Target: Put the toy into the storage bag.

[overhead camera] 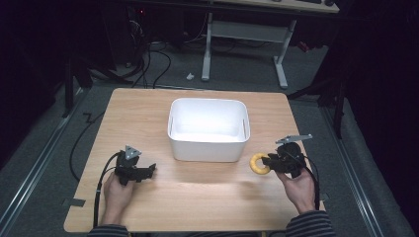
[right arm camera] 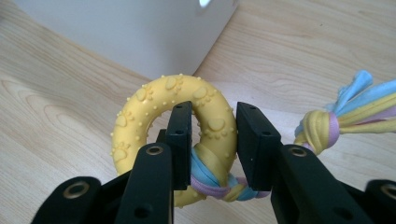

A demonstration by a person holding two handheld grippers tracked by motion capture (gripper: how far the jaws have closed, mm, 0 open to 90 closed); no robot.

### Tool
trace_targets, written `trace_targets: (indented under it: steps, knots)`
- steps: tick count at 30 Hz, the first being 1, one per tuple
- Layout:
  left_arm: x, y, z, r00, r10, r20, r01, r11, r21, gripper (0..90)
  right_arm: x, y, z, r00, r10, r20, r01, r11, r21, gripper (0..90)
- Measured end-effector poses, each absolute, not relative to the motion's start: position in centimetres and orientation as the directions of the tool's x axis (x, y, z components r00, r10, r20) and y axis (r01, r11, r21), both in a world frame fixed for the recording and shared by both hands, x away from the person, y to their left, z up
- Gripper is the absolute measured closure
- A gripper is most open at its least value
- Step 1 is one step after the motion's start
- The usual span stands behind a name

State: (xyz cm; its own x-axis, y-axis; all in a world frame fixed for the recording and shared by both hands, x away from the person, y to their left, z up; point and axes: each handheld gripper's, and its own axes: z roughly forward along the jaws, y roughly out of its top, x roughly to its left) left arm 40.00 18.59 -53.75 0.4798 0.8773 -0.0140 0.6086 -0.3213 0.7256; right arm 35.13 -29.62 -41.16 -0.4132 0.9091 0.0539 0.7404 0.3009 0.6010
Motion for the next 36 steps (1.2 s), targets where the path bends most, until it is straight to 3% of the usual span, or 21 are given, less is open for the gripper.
trace_targets:
  steps: [36]
  knots:
    - [40.0, 18.6, -53.7, 0.480, 0.877, -0.013, 0.609, -0.322, 0.725, 13.6, 38.5, -29.5, -33.9, -0.434, 0.899, 0.059, 0.667, 0.276, 0.692, 68.3]
